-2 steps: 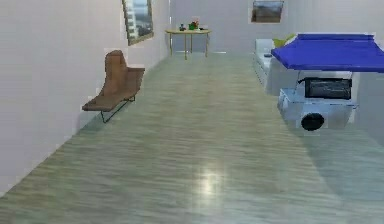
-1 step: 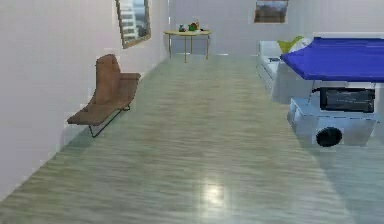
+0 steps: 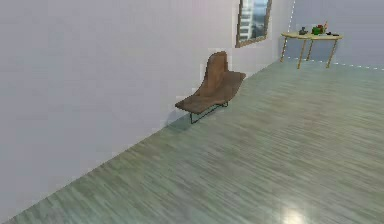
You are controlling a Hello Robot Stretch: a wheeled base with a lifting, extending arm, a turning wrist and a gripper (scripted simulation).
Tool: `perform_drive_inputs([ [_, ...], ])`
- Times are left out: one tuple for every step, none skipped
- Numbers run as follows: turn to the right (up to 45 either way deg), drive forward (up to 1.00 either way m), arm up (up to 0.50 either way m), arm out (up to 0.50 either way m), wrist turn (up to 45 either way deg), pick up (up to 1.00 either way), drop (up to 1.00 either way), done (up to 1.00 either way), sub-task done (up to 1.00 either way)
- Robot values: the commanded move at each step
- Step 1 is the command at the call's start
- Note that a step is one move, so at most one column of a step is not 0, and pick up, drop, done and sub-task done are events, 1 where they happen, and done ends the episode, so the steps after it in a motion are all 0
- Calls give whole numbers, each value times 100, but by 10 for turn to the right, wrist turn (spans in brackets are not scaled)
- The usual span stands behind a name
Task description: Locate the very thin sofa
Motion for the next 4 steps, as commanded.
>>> perform_drive_inputs([
  [0,100,0,0,0,0,0,0,0],
  [-60,0,0,0,0,0,0,0,0],
  [0,55,0,0,0,0,0,0,0],
  [210,0,0,0,0,0,0,0,0],
])
